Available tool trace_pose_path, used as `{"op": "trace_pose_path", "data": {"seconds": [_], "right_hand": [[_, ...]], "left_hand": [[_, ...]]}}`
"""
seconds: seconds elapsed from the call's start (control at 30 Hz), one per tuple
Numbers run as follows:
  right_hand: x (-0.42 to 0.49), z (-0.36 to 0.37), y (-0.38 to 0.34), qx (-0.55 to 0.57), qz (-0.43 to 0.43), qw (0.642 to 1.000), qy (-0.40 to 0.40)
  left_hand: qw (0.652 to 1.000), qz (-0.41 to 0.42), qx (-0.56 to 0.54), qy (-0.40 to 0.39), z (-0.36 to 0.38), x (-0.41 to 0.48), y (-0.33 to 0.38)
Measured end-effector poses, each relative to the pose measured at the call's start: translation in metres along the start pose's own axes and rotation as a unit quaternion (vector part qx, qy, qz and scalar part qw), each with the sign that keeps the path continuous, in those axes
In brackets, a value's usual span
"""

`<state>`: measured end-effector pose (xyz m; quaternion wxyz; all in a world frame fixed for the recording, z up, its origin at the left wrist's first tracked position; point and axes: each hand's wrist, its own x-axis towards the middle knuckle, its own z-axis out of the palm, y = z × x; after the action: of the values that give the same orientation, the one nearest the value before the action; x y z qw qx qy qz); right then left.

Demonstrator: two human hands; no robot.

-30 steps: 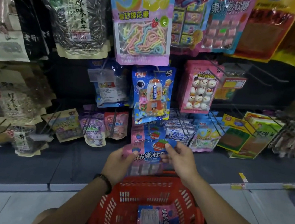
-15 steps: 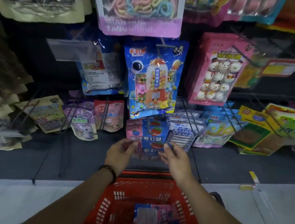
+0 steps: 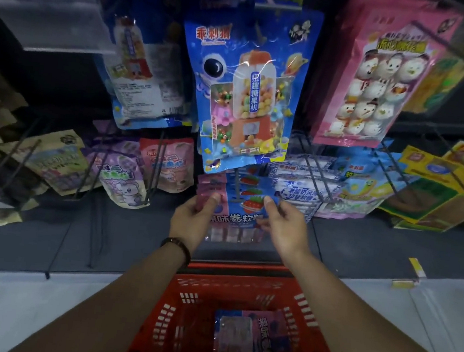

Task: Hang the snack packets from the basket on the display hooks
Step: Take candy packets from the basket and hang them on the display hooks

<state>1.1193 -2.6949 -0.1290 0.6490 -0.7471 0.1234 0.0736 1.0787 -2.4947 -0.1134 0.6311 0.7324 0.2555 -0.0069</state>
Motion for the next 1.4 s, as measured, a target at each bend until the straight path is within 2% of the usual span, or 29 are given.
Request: {"op": "trace_pose_path", "data": {"seconds": [0.27,0.47,0.67,0.8,0.87,0.93,1.0,1.07,1.17,1.23,1.27,1.33,1.4], "right_hand": [[0.005,0.007,-0.008,-0.032,-0.01,0.999,0.016],[0.011,0.012,-0.008,-0.068,-0.003,0.997,0.034],[0.016,0.014,-0.004,-0.033,0.016,0.998,0.048],[0.006,-0.004,0.008,-0.08,0.02,0.996,0.039],[-0.007,-0.019,0.018,-0.126,0.008,0.992,0.02],[-0.023,-0.035,0.033,-0.191,0.0,0.982,-0.003],[-0.04,-0.049,0.054,-0.236,0.013,0.971,-0.032],[-0.054,-0.059,0.079,-0.31,0.039,0.947,-0.074],[-0.069,-0.064,0.121,-0.443,0.126,0.869,-0.18],[-0.078,-0.061,0.148,-0.504,0.163,0.815,-0.235],[-0.082,-0.058,0.16,-0.517,0.175,0.799,-0.252],[-0.086,-0.052,0.184,-0.524,0.182,0.788,-0.266],[-0.085,-0.047,0.206,-0.555,0.17,0.758,-0.295]], "left_hand": [[0.999,0.033,0.004,0.019,0.0,0.014,-0.007],[0.998,-0.017,0.012,0.057,0.006,0.017,0.0],[0.998,-0.03,0.048,0.041,0.008,0.021,0.002],[0.995,-0.041,0.084,0.044,-0.001,0.016,0.005],[0.992,-0.039,0.119,0.027,-0.009,0.009,0.004],[0.982,-0.035,0.183,-0.023,-0.018,-0.007,0.0],[0.942,0.015,0.314,-0.121,-0.027,-0.028,-0.012],[0.879,0.088,0.412,-0.223,-0.035,-0.05,-0.026],[0.808,0.154,0.481,-0.303,-0.039,-0.074,-0.044],[0.799,0.161,0.479,-0.326,-0.032,-0.082,-0.055],[0.8,0.156,0.471,-0.338,-0.028,-0.084,-0.061],[0.789,0.153,0.476,-0.356,-0.019,-0.084,-0.071],[0.774,0.156,0.482,-0.38,-0.011,-0.079,-0.08]]}}
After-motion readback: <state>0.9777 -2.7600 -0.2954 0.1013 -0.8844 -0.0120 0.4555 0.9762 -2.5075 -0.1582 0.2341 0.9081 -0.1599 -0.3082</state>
